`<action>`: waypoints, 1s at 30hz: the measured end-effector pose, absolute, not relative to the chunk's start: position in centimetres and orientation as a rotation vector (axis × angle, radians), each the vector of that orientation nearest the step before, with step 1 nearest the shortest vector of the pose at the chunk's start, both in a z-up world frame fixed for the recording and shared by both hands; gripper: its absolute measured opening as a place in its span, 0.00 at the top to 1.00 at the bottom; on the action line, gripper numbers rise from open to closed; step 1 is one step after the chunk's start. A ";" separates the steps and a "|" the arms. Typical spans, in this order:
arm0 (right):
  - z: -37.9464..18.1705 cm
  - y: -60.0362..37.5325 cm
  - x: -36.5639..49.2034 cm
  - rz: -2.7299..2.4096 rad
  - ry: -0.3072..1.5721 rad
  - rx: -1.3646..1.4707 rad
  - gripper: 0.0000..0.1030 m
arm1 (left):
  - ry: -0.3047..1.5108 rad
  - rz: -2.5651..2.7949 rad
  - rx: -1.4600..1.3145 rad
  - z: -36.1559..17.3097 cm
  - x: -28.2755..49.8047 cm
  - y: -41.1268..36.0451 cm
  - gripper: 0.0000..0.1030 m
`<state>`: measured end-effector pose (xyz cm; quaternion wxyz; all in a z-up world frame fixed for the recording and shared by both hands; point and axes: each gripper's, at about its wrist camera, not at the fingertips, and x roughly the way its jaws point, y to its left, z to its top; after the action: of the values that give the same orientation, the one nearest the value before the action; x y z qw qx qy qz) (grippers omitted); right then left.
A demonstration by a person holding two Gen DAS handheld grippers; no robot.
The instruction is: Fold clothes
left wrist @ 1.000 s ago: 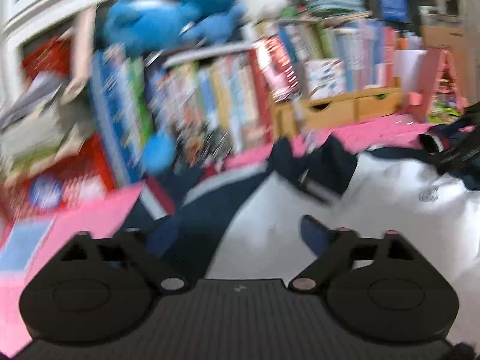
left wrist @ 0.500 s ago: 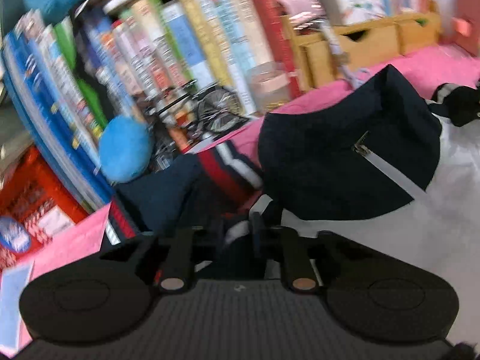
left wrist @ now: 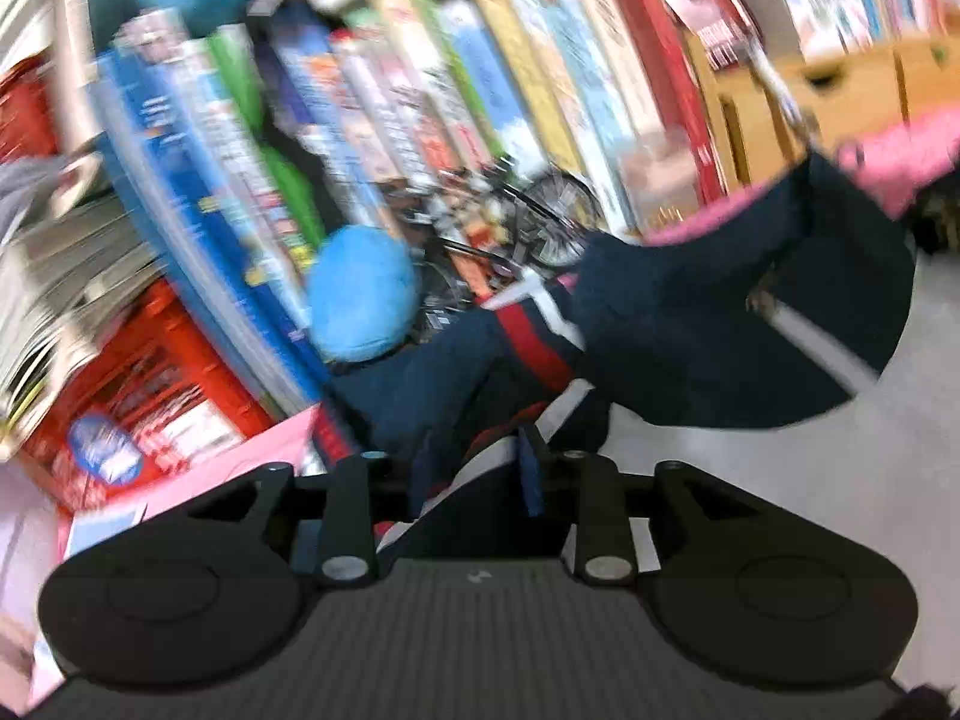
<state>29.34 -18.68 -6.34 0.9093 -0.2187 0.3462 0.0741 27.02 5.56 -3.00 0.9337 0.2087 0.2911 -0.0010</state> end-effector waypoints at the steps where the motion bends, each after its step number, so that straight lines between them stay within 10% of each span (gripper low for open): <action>1: -6.0 -18.7 28.6 0.151 0.709 -0.467 0.55 | 0.590 -0.015 0.415 -2.6 25.7 5.7 0.69; 6: -4.7 -21.2 22.1 0.202 0.648 -0.585 0.31 | 0.563 -0.082 0.361 -0.4 19.1 6.2 0.46; 23: -5.6 -38.0 14.9 0.004 0.794 -0.438 0.29 | 0.589 -0.031 0.341 -5.4 8.7 5.7 0.36; 24: -5.7 -37.9 14.9 0.001 0.781 -0.426 0.35 | 0.585 -0.024 0.353 -5.4 8.6 5.6 0.35; 26: -5.3 -38.2 15.2 -0.032 0.805 -0.343 0.93 | 0.578 -0.012 0.377 -5.5 8.5 5.3 0.35; 30: -3.5 -41.3 14.4 -0.203 0.756 -0.272 0.93 | 0.573 -0.006 0.395 -5.6 8.3 5.1 0.34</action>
<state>14.41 -41.27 -3.54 0.9155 -0.1319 0.3672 -0.0986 8.30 5.14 -5.64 0.9401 0.1935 0.2807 -0.0028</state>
